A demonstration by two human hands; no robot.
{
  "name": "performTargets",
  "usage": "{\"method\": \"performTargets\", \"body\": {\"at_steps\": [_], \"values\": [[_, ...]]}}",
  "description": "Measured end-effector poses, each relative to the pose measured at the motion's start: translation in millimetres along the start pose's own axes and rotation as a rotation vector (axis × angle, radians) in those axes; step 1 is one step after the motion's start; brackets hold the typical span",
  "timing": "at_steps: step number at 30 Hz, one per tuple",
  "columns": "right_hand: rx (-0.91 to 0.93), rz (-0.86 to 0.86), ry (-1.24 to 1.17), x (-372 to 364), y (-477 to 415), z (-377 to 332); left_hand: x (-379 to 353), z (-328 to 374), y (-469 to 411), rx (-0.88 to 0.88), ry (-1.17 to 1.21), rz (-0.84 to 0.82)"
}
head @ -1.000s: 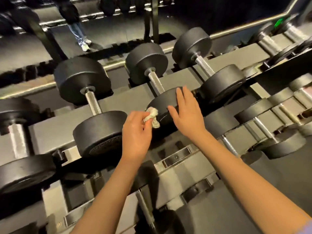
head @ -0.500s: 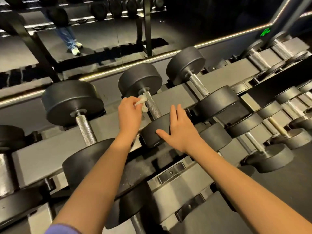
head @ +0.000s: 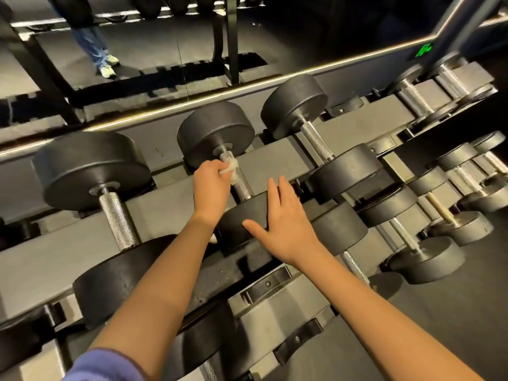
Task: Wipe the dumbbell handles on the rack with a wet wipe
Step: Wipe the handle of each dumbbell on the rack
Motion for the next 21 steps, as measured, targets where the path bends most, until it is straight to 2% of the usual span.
{"method": "performTargets", "body": {"at_steps": [4,8,10,15,17,21], "values": [[0.0,0.009,-0.009,1.1,-0.8,-1.5,-3.7,-6.5,11.9,0.029,0.016,-0.136],[-0.006,0.007,-0.016,2.3,0.3,-1.9,3.8,-2.0,2.3,0.064,0.022,-0.028],[-0.003,0.018,-0.018,2.8,0.5,-2.2,-0.4,-2.3,2.1,0.07,0.021,-0.052],[-0.002,0.016,-0.012,3.2,1.3,-2.7,-17.5,-12.2,23.7,0.161,0.061,-0.341],[0.0,0.019,-0.011,3.5,1.0,-2.8,-20.5,-14.3,24.3,0.171,0.046,-0.397],[-0.005,0.017,-0.017,3.1,1.1,-2.5,-9.6,-8.1,19.0,0.117,0.047,-0.234]]}}
Point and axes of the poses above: each hand's wrist, its own y-axis away from the middle knuckle, its own x-axis out of the back of the hand, z = x × y, the point moved 9 cm from there along -y, towards the middle knuckle, and after that the axes turned 8 degrees about x, right-handed, at the moved point
